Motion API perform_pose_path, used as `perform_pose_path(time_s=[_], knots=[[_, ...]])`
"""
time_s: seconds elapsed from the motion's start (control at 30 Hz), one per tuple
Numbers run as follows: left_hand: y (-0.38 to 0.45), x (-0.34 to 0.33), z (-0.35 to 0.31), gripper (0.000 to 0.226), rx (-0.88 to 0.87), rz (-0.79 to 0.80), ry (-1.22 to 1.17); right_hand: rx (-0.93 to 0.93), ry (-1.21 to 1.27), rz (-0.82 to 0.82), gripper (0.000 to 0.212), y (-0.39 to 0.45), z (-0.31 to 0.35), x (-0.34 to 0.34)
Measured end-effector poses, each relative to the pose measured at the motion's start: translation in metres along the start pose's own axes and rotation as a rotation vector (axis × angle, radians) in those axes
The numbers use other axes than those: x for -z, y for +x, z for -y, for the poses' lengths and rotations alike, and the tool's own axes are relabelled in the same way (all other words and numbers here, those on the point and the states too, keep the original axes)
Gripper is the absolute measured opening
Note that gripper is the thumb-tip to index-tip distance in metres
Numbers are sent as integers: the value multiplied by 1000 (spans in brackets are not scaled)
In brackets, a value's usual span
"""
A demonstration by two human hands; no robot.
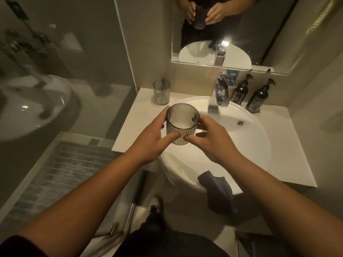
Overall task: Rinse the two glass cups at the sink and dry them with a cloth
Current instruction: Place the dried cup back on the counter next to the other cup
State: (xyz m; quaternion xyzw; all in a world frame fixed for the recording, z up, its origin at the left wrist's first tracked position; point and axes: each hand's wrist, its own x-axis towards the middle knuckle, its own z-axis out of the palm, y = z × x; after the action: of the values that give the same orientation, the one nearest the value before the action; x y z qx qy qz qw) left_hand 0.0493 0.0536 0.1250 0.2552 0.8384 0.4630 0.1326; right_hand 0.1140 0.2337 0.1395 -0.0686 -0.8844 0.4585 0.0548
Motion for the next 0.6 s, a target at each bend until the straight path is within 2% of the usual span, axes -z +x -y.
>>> perform_pose_path(time_s=[0.23,0.43,0.6], knots=[[108,29,29,77,-27,16,84,-67,-54,-133,65,104,-24,-21],[197,33,64,76,-46,57,44,-129,-108,-201,60,187,-50,-31],[252,18,89,74,-27,51,-19,-194,-96,-238,66,236,-80,-33]])
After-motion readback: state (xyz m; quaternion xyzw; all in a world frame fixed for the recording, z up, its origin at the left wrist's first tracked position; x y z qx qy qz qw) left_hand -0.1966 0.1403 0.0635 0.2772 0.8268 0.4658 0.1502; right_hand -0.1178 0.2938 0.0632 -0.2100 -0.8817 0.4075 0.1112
